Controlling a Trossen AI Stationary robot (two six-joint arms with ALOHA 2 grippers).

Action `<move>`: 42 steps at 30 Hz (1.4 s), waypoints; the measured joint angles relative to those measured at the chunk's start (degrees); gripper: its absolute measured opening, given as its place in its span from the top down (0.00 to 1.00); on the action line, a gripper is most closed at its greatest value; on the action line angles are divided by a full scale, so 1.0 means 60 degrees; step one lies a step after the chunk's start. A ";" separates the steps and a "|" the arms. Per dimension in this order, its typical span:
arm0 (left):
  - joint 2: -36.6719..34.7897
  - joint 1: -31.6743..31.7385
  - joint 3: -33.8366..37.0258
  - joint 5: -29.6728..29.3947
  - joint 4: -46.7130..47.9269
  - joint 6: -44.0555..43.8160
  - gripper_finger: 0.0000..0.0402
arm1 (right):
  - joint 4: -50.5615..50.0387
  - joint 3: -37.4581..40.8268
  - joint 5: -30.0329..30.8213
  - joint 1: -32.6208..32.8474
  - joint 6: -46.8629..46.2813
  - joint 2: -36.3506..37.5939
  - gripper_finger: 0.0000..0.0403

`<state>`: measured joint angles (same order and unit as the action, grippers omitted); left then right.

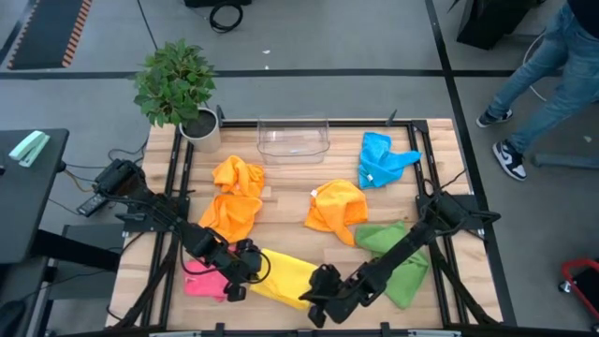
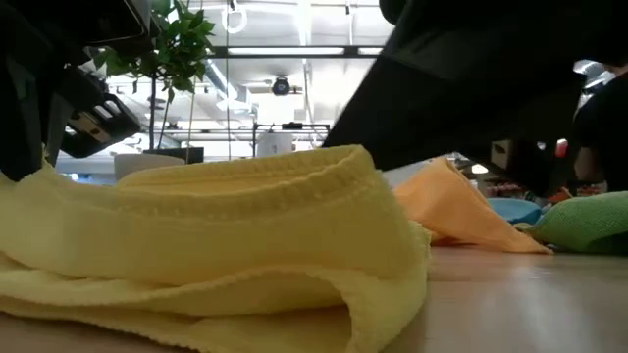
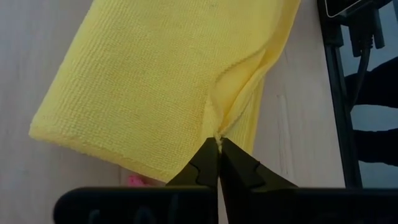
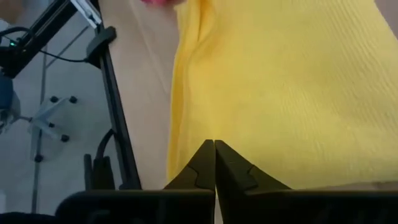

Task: Fold microfiber towels
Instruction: Fold the yellow microfiber cloth

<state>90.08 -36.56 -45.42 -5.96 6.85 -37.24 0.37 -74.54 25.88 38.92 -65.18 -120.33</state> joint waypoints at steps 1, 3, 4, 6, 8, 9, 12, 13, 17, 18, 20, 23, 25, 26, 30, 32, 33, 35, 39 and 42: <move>0.0000 0.0000 0.0001 0.0000 0.0010 -0.0010 0.98 | -0.0069 0.0000 -0.0005 0.0016 -0.0029 0.0000 0.99; 0.0000 0.0000 -0.0002 -0.0013 0.0011 -0.0013 0.98 | -0.0086 0.0000 -0.0071 0.0045 -0.0112 -0.0001 0.99; 0.0000 0.0000 -0.0002 -0.0042 0.0011 -0.0021 0.97 | -0.0050 -0.0005 -0.0155 0.0050 -0.0161 -0.0041 0.99; 0.0000 0.0000 -0.0002 -0.0100 0.0028 -0.0145 0.95 | 0.0096 -0.0007 -0.0353 0.0050 -0.0224 -0.0164 0.99; 0.0000 0.0000 -0.0002 -0.0147 0.0050 -0.0192 0.94 | 0.0384 -0.0007 -0.0595 0.0043 -0.0223 -0.0327 0.99; 0.0000 0.0000 -0.0002 -0.0166 0.0047 -0.0192 0.94 | 0.0423 -0.0007 -0.0649 0.0040 -0.0229 -0.0342 0.99; -0.0003 0.0000 -0.0002 -0.0217 0.0051 -0.0195 0.97 | 0.0232 -0.0007 -0.0651 0.0038 -0.0230 -0.0331 0.99; -0.0004 0.0000 -0.0002 -0.0222 0.0048 -0.0195 0.98 | 0.0174 -0.0007 -0.0655 0.0006 -0.0185 -0.0331 0.99; -0.0011 0.0022 -0.0002 -0.0269 0.0055 -0.0213 0.97 | 0.0264 -0.0025 -0.1029 -0.0118 -0.0056 -0.0436 0.99; -0.0011 0.0026 -0.0006 -0.0301 0.0060 -0.0245 0.95 | 0.0236 -0.0025 -0.1139 -0.0146 -0.0046 -0.0516 0.99; -0.0011 0.0078 -0.0006 -0.0317 0.0079 -0.0368 0.90 | 0.0449 -0.0015 -0.1311 -0.0186 -0.0059 -0.0780 0.99; -0.0013 0.0144 -0.0006 -0.0315 0.0095 -0.0538 0.83 | 0.0735 -0.0051 -0.1654 -0.0278 -0.0200 -0.0957 0.99; -0.0023 0.0175 -0.0006 -0.0066 0.0117 -0.0569 0.77 | 0.0706 -0.0062 -0.1652 -0.0284 -0.0268 -0.0991 0.99; -0.0062 0.0186 -0.0006 0.0167 0.0136 -0.0586 0.74 | 0.0682 -0.0062 -0.1606 -0.0283 -0.0289 -0.0983 0.99; -0.0517 0.0286 -0.0200 0.1112 0.0560 -0.0667 0.59 | 0.0604 -0.0055 -0.1623 -0.0296 -0.0324 -0.0980 1.00; -0.0929 0.0382 -0.0489 0.1231 0.1264 -0.0680 0.51 | 0.0563 -0.0051 -0.1620 -0.0296 -0.0448 -0.0980 1.00; -0.1150 0.0454 -0.0672 0.1219 0.1613 -0.0635 0.48 | 0.0539 -0.0051 -0.1625 -0.0296 -0.0467 -0.0980 1.00; -0.1546 0.0591 -0.0963 0.1098 0.2027 -0.0311 0.42 | 0.0519 -0.0051 -0.1638 -0.0336 -0.0463 -0.0984 1.00; -0.1758 0.0735 -0.1045 -0.0124 0.1908 0.0381 0.37 | 0.0559 -0.0033 -0.1662 -0.0393 -0.0356 -0.0969 1.00; -0.1200 0.0987 -0.0927 -0.0227 0.1807 0.0779 0.38 | 0.0551 -0.0029 -0.1689 -0.0419 -0.0342 -0.0935 1.00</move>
<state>82.89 -30.64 -50.98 -7.32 17.69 -32.57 3.67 -74.72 15.75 36.40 -67.23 -125.95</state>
